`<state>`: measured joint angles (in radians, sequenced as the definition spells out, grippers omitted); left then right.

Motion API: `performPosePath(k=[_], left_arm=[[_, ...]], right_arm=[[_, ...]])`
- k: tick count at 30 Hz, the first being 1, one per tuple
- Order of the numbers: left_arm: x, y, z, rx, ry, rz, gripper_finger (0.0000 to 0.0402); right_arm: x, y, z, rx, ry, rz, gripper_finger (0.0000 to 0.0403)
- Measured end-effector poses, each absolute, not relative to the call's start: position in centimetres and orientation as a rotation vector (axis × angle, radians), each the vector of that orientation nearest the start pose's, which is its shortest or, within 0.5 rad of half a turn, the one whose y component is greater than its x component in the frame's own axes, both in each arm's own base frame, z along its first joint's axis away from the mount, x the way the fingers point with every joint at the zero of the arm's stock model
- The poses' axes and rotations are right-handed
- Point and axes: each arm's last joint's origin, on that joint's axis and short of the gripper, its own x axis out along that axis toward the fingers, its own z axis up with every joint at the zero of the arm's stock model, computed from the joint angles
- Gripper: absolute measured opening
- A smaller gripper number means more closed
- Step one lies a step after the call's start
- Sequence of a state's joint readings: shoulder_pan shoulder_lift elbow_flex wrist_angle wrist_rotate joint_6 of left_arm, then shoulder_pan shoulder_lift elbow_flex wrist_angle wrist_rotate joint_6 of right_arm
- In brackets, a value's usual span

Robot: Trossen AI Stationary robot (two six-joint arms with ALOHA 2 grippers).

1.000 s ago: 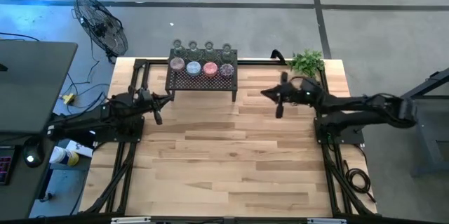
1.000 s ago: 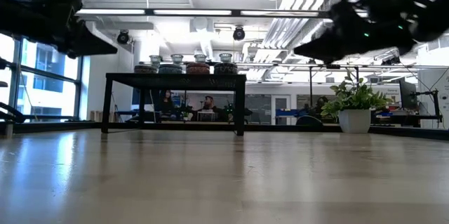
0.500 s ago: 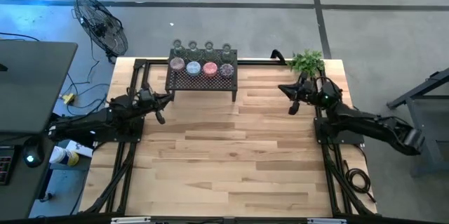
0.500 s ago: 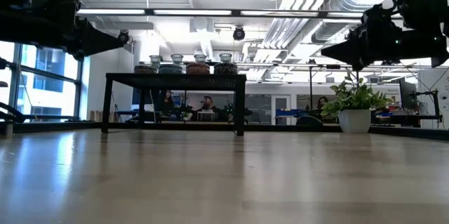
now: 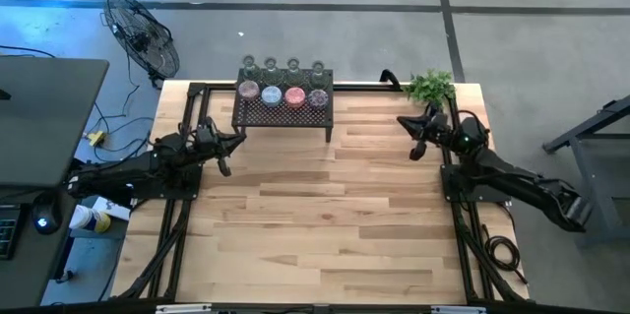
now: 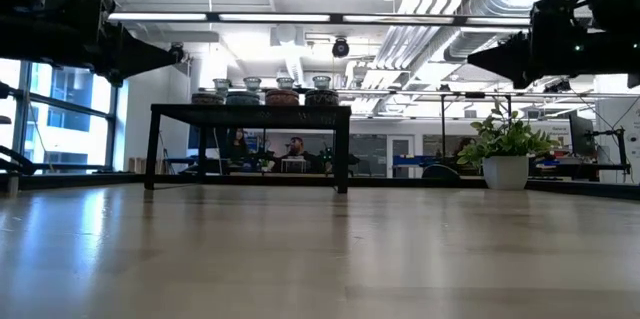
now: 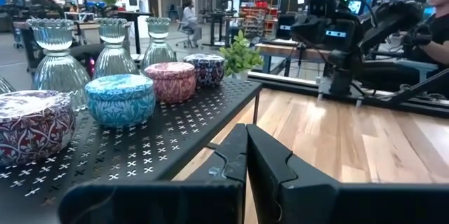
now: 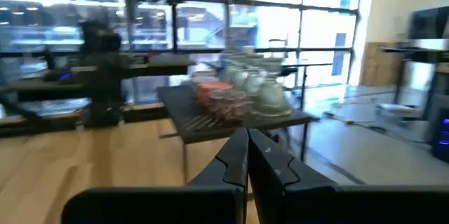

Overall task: Pick & Place candle stick holders
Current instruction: Return to Home Position

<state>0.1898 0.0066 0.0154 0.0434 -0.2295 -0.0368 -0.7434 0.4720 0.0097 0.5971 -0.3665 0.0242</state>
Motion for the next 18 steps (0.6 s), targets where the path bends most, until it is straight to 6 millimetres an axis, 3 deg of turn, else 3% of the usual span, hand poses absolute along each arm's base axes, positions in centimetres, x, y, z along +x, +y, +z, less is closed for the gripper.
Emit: performPosePath(k=[11,18], left_arm=[[9.3,2.5,17.2,-0.038,-0.064,0.441,0.0],[9.3,2.5,17.2,-0.032,-0.062,0.442,0.0]], right_arm=[[9.1,-5.6,17.9,-0.039,-0.11,-0.604,0.0],[8.7,-4.3,17.2,0.0,-0.071,-0.551,0.0]])
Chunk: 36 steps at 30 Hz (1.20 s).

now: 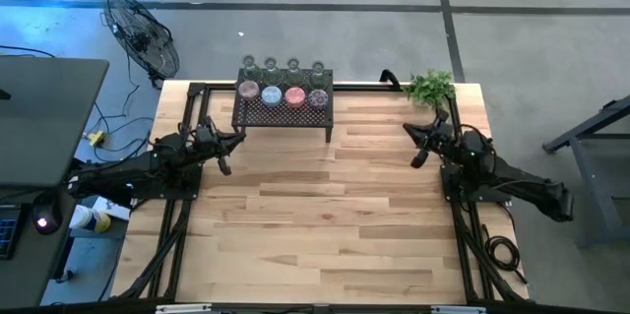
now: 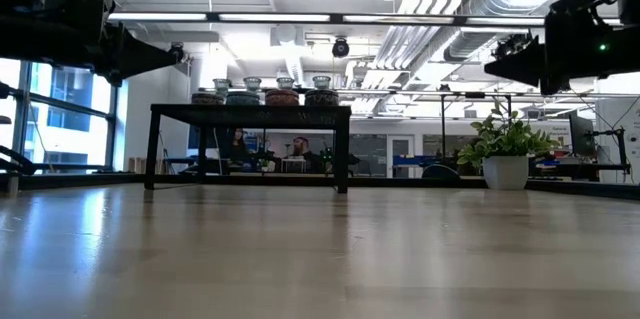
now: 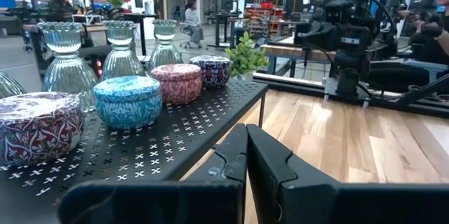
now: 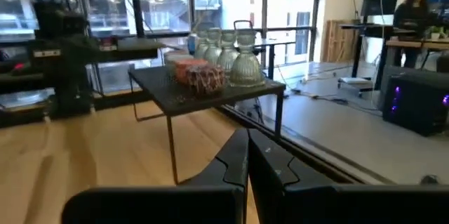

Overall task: Pick & Place candle stick holders
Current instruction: Return to Home Position

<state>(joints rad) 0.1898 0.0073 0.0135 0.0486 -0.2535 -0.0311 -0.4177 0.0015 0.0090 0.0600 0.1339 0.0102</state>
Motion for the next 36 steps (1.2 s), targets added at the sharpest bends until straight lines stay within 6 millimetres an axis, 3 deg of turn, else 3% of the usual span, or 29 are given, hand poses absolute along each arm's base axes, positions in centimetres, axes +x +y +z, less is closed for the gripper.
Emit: performPosePath(k=[4,8,14,36], left_arm=[[9.34,2.53,17.19,-0.032,-0.058,0.442,0.0],[9.35,2.54,17.19,-0.032,-0.058,0.443,0.0],[9.35,2.53,17.19,-0.032,-0.058,0.443,0.0],[9.34,2.53,17.19,-0.032,-0.058,0.443,0.0]], right_arm=[[8.72,-4.3,17.04,0.034,-0.059,-0.514,0.0],[8.83,-4.11,17.26,-0.04,-0.063,-0.429,0.0],[8.84,-4.13,16.87,0.045,-0.04,-0.433,0.0],[8.83,-4.14,16.84,0.038,-0.036,-0.437,0.0]])
